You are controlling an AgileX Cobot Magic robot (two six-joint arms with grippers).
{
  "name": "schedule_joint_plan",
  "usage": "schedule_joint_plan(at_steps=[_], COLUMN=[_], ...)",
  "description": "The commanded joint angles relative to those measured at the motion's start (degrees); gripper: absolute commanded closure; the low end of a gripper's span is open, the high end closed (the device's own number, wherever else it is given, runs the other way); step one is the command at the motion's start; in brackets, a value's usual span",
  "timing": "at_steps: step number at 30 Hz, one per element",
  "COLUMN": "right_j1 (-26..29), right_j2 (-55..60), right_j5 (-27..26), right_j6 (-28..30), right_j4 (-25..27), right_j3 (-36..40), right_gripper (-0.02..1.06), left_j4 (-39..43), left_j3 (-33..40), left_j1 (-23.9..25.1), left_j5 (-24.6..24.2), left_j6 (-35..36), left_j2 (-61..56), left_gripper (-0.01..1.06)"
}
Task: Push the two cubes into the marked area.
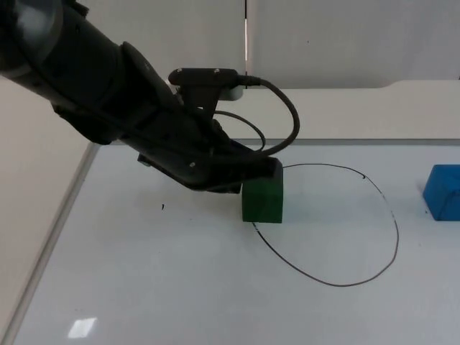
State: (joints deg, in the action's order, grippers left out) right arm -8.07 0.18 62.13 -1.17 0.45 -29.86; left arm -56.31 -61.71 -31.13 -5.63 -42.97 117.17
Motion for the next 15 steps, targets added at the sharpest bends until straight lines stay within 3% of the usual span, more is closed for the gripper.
schedule_joint_plan(at_steps=[1, 15], right_j1=[0.4, 0.4], right_j2=[-0.2, -0.2], right_j5=[-0.4, -0.4], right_j6=[0.5, 0.5], right_j4=[-0.1, -0.1], right_j3=[0.3, 0.3], right_gripper=[-0.01, -0.01], left_j4=[-0.4, -0.5], left_j3=[-0.3, -1.6], left_j1=[-0.5, -4.1], left_j5=[0.5, 0.0], left_j6=[-0.3, -1.2], left_j2=[0.0, 0.1], left_gripper=[1.05, 1.05])
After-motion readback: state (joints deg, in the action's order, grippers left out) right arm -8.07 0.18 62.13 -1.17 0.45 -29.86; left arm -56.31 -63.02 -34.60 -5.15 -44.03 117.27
